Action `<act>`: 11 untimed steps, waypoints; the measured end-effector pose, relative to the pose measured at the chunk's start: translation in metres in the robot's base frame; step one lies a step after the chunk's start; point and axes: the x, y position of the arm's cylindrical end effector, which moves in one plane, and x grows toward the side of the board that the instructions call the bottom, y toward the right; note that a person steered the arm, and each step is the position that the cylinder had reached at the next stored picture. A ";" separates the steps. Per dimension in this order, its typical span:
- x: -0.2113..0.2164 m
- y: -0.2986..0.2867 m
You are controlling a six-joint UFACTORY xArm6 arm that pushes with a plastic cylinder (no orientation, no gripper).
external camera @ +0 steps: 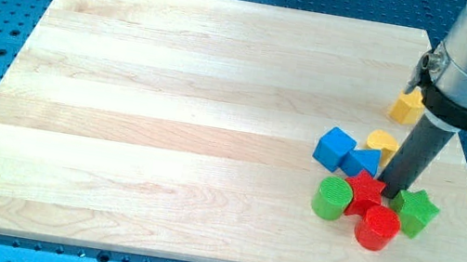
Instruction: Push the hexagon diagonal to the green circle
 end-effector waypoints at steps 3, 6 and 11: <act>-0.065 0.097; -0.118 0.033; -0.063 -0.211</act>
